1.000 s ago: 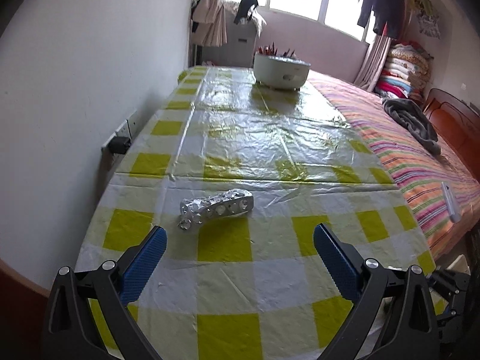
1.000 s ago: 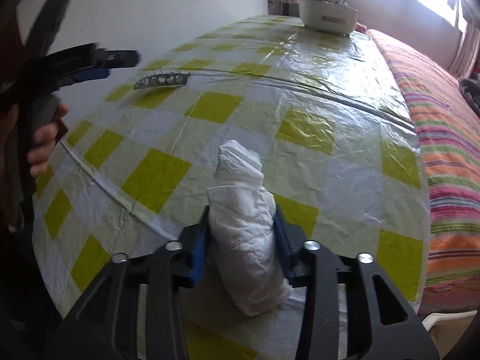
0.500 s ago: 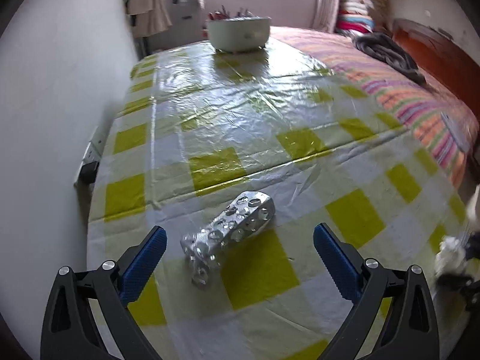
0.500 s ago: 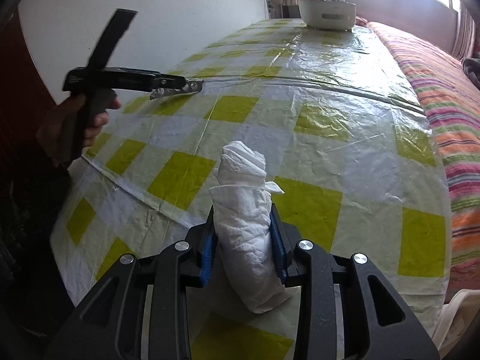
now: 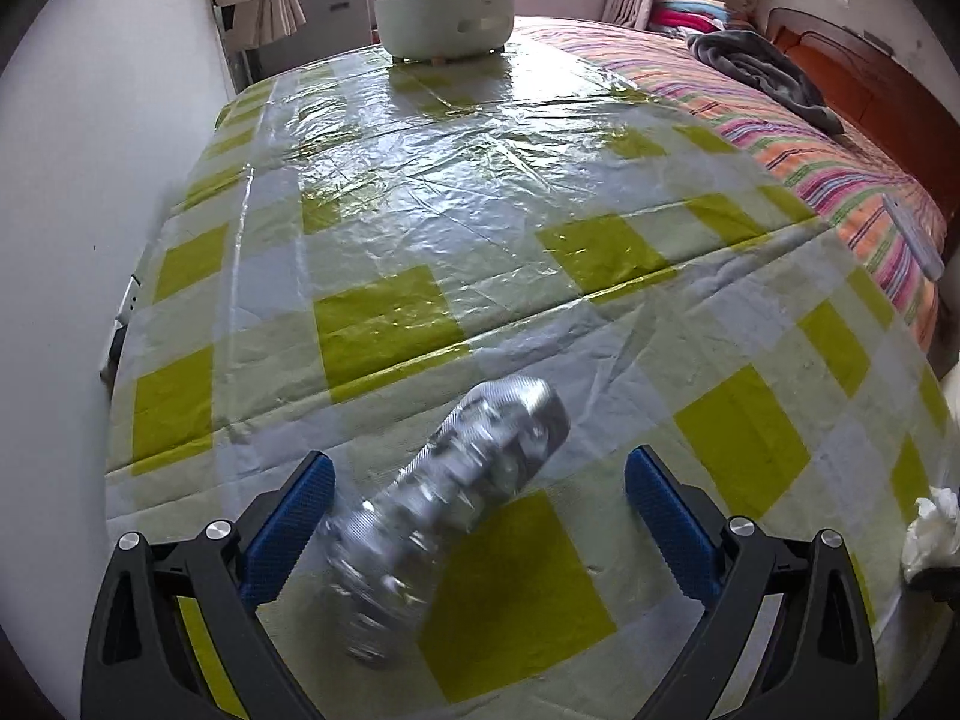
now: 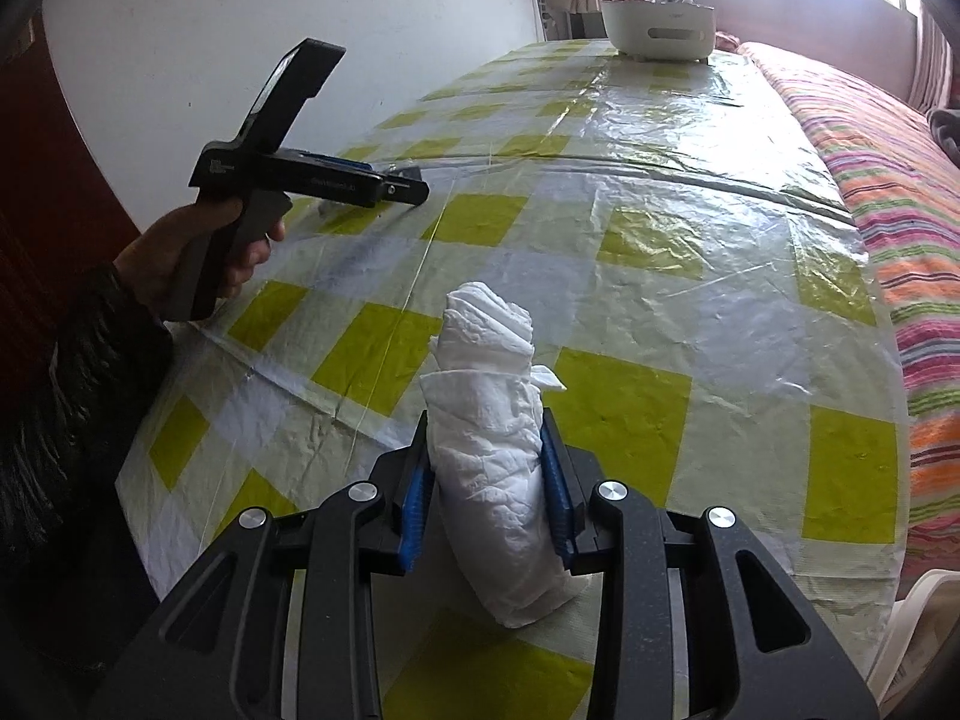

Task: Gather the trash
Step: 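Grasp the silver blister pack with the left tool while the right tool lifts the tissue, then carry the blister pack and tissue over the white bin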

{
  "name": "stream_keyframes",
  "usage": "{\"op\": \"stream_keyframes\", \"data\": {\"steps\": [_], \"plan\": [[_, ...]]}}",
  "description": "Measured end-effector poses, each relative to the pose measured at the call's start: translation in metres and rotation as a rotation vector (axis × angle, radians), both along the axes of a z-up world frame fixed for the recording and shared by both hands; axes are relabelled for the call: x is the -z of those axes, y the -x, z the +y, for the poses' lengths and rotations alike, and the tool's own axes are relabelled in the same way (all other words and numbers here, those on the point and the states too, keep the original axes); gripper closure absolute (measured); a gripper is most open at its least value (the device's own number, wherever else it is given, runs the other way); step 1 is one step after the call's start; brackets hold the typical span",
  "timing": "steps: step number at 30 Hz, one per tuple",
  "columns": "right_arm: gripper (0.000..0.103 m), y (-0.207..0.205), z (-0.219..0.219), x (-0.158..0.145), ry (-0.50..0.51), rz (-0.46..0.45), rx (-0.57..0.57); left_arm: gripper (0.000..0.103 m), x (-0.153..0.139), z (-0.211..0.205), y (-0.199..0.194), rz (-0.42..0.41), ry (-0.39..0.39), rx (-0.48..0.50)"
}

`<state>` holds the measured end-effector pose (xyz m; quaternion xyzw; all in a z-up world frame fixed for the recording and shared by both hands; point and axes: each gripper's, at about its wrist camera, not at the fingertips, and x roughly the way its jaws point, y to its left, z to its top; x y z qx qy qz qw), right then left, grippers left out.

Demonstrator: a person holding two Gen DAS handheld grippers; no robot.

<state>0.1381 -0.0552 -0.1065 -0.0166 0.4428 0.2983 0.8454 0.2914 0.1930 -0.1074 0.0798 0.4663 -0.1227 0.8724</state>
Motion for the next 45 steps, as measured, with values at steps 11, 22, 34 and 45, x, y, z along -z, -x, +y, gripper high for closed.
{"op": "stream_keyframes", "data": {"steps": [11, 22, 34, 45], "plan": [[0.070, 0.005, -0.015, -0.014, -0.045, -0.031, 0.033, 0.062, -0.009, -0.018, 0.011, -0.018, 0.007, -0.016], [0.070, 0.011, -0.032, -0.032, -0.086, -0.084, 0.078, 0.067, -0.012, -0.036, 0.035, 0.010, 0.063, -0.071], [0.070, 0.020, -0.066, -0.046, -0.093, -0.153, 0.137, 0.067, -0.048, -0.109, 0.076, -0.058, 0.166, 0.051], [0.070, 0.035, -0.128, -0.056, -0.098, -0.210, 0.254, 0.067, -0.060, -0.178, 0.106, -0.095, 0.161, 0.150]]}}
